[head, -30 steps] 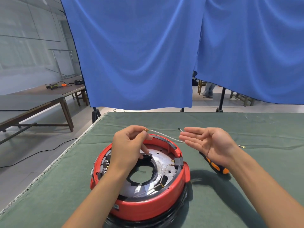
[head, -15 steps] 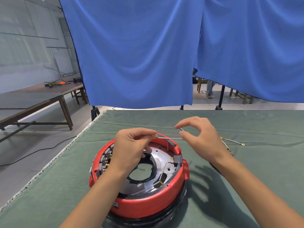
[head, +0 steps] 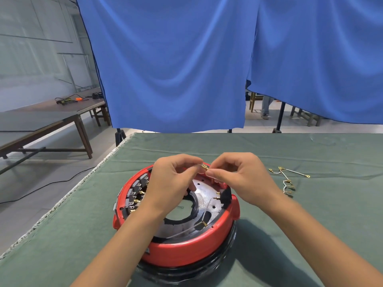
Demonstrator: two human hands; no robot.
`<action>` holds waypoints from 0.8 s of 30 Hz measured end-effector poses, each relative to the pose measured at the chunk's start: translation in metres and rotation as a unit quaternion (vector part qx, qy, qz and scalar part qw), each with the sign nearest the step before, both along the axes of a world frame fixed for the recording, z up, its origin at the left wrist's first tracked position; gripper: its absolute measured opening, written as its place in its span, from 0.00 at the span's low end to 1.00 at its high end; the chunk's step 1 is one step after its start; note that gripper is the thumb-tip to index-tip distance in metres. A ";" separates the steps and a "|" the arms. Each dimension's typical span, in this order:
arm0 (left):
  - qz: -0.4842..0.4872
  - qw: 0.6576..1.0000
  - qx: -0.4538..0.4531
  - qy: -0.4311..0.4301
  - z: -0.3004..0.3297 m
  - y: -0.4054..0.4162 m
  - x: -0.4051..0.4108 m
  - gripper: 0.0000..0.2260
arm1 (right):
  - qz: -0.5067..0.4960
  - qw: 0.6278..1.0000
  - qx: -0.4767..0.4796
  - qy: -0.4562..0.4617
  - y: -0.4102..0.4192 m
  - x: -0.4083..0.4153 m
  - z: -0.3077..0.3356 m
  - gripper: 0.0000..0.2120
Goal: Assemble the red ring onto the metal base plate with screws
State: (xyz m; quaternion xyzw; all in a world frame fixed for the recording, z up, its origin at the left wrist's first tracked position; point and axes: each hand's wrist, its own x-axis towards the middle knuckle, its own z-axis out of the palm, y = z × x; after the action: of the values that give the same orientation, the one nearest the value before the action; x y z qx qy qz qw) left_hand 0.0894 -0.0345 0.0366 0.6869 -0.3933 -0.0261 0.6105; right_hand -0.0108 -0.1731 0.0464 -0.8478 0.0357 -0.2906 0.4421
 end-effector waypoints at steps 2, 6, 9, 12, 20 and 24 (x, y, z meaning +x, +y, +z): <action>-0.001 0.999 -0.003 0.032 0.002 0.001 0.001 0.11 | -0.011 0.999 -0.035 -0.014 -0.001 0.000 -0.001 0.08; -0.026 0.997 -0.010 0.069 0.004 0.003 0.002 0.13 | -0.023 0.995 -0.096 -0.028 -0.002 0.001 -0.004 0.05; -0.049 0.996 -0.008 0.074 0.005 0.004 0.001 0.10 | -0.021 0.994 -0.106 -0.035 -0.002 0.001 -0.006 0.04; -0.058 0.996 -0.008 0.071 0.004 0.004 0.001 0.05 | -0.018 0.994 -0.101 -0.041 -0.002 0.002 -0.006 0.03; -0.049 0.994 0.016 0.096 0.010 0.005 0.004 0.08 | -0.021 0.997 -0.065 -0.031 0.006 0.004 -0.005 0.02; -0.033 0.994 0.011 0.105 0.015 0.014 0.006 0.11 | 0.001 0.999 -0.035 -0.036 0.015 0.009 0.000 0.01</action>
State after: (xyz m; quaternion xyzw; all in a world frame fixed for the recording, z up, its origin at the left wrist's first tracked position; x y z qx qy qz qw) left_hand 0.0955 -0.0201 0.0520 0.6735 -0.3493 -0.1221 0.6400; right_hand -0.0020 -0.1577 0.0465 -0.8519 0.0093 -0.3215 0.4133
